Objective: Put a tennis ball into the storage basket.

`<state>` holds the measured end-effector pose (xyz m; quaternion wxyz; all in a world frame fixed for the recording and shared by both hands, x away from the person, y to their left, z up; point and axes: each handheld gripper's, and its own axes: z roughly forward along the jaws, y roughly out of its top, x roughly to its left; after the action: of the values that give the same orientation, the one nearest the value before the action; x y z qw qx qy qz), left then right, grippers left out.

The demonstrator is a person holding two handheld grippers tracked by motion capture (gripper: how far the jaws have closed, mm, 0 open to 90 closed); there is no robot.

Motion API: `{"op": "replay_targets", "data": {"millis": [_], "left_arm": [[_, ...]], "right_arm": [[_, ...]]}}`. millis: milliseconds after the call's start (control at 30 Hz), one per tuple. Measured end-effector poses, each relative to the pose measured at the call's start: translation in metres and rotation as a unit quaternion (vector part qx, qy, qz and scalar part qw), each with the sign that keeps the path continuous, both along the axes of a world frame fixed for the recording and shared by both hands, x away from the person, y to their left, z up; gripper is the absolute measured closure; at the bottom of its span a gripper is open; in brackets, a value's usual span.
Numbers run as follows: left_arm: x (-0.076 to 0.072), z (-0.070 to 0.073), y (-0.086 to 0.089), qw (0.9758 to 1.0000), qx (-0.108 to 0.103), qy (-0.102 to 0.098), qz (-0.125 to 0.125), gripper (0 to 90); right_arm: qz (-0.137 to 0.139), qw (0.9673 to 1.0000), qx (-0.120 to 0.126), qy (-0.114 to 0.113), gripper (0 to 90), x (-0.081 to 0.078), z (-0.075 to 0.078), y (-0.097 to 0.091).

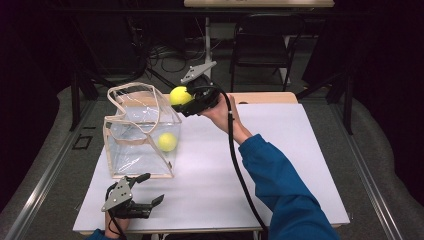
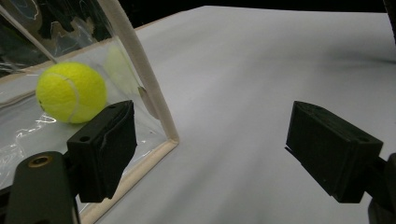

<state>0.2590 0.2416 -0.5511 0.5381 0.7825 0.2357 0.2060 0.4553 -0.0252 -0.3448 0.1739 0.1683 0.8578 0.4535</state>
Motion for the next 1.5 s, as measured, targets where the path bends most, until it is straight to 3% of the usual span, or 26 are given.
{"op": "replay_targets", "data": {"millis": [767,933,1200,1500], "left_arm": [[0.001,0.000,0.002,1.0000,0.000,-0.004,0.000,16.1],[0.000,0.000,0.001,1.0000,-0.001,-0.004,-0.001,16.1],[0.001,0.001,0.002,1.0000,-0.004,-0.006,0.002,16.1],[0.001,0.001,0.002,1.0000,-0.003,-0.005,0.000,16.1]], "right_arm": [[0.005,0.9999,0.012,-0.004,26.7,0.005,0.010,0.009],[0.011,0.9999,0.005,-0.005,26.7,0.010,0.015,0.022],[0.014,0.9999,0.007,-0.004,26.7,0.011,0.029,0.026],[0.018,0.9998,0.002,0.001,26.7,0.013,0.030,0.037]]}}
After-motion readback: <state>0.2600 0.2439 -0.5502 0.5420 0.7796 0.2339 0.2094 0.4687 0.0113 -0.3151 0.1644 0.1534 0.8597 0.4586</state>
